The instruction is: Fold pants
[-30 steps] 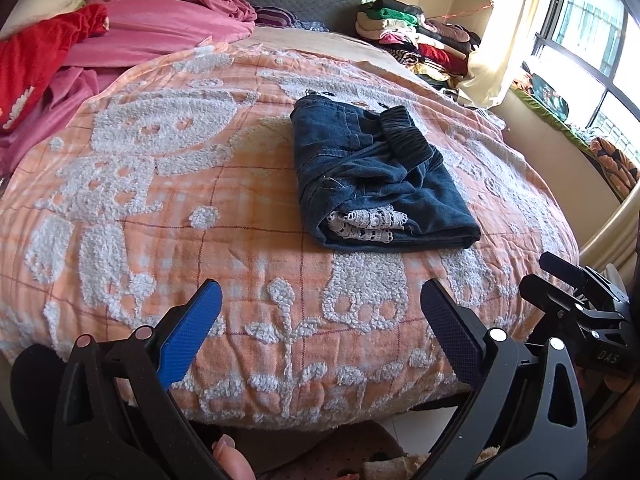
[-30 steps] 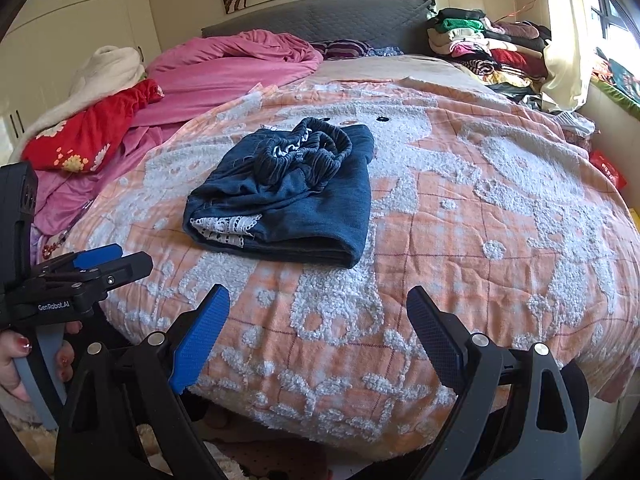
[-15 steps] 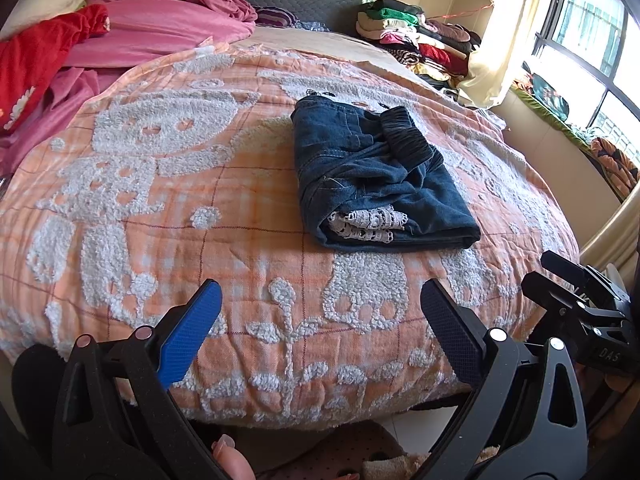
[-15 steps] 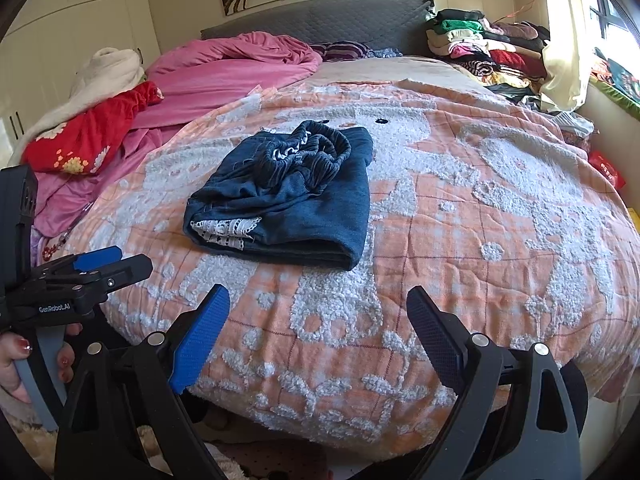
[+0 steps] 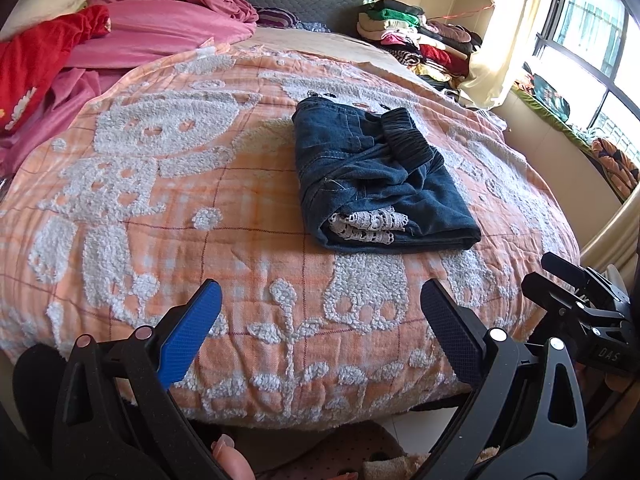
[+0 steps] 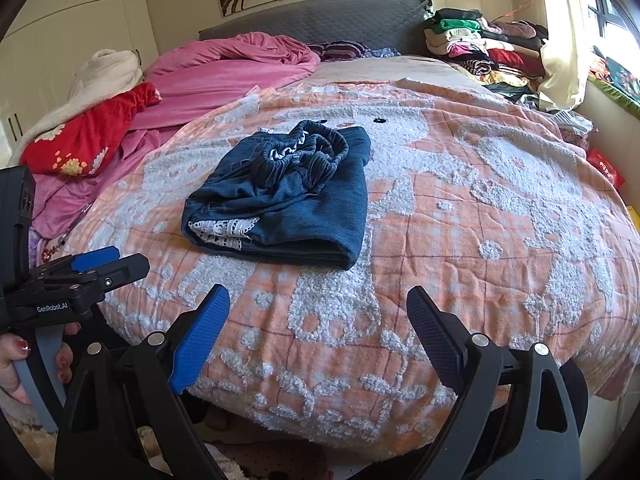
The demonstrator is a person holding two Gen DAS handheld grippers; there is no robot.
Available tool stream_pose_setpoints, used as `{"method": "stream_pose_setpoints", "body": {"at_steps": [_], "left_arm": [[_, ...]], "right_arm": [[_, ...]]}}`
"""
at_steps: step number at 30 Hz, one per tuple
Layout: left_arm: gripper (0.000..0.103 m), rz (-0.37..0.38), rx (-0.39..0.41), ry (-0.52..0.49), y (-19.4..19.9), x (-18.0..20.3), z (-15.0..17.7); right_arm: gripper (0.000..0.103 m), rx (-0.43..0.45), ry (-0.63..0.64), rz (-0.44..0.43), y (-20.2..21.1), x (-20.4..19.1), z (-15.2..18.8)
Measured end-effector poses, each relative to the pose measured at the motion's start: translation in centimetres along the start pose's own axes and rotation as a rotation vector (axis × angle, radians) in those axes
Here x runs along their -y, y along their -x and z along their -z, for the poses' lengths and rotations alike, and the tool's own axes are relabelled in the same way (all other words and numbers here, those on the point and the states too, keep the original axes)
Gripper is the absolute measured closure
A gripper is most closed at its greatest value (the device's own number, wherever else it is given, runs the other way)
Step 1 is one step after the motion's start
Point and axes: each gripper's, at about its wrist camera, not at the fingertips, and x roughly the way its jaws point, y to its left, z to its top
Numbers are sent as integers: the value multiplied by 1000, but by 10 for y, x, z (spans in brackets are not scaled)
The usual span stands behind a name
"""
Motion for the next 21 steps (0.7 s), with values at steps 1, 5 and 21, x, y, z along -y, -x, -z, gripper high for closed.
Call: {"method": "stream_pose_setpoints", "body": {"at_steps": [1,5,21], "left_arm": [[10,-1,0,-1,0,0,0],[10,-3,0,-1,0,0,0],[10,-2,-10,3,-1,0,2]], "right_arm": [[14,0,1,2,0,0,0],[14,2,1,5,0,0,0],[14,0,-6,3,0,0,0]]}}
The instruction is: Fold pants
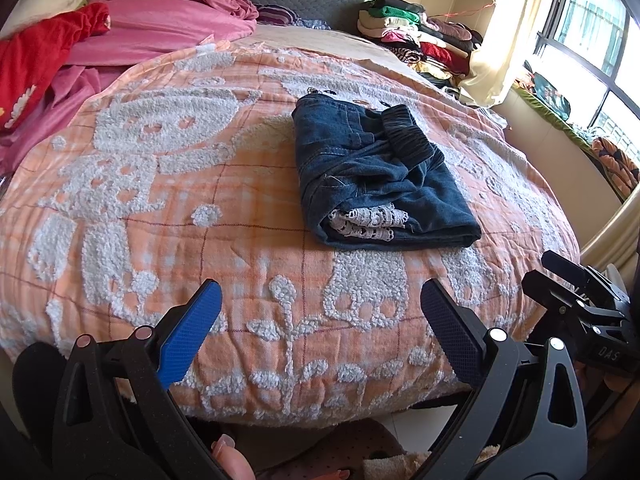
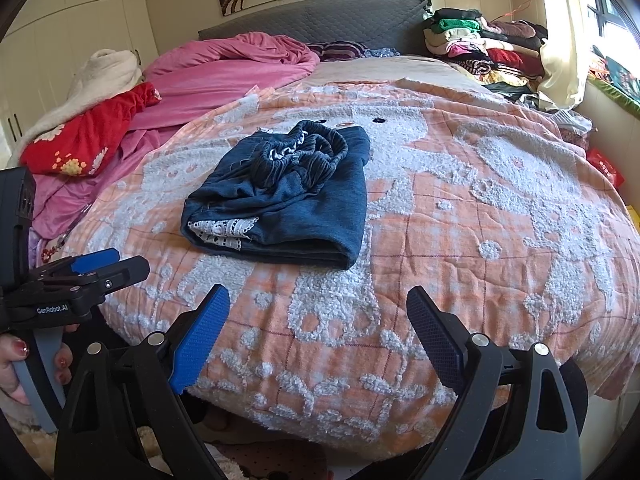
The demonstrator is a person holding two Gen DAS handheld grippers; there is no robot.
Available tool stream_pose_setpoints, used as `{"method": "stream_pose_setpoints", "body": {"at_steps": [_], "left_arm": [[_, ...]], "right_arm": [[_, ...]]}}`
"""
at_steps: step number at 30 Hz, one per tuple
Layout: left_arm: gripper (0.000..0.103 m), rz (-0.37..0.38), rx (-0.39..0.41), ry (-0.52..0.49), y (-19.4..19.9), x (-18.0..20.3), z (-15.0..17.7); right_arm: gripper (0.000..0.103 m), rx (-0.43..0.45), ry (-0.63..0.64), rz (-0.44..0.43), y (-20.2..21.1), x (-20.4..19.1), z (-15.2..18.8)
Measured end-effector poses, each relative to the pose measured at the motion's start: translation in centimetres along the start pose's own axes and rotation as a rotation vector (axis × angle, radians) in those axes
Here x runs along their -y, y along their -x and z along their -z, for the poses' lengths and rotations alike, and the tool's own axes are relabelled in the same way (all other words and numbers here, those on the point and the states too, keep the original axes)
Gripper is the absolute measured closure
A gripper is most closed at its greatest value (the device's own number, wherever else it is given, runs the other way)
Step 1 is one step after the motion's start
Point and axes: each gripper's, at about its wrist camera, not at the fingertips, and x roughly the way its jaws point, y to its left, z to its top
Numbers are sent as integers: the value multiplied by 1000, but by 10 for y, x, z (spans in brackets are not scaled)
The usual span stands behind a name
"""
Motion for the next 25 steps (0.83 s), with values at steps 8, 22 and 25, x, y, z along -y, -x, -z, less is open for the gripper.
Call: {"method": "stream_pose_setpoints", "body": {"at_steps": [8,22,25], "left_arm": [[10,-22,5,-18,1,0,0],[10,-286,6,179,-33,-110,-63],[10,-424,-18,246,-59,-171,-95]], "right_arm": [[14,-4,-4,4,-1,2,-1],[14,-14,-120,365,-13,168,-45],[4,-48,-211,496,-32,252,-66]]}}
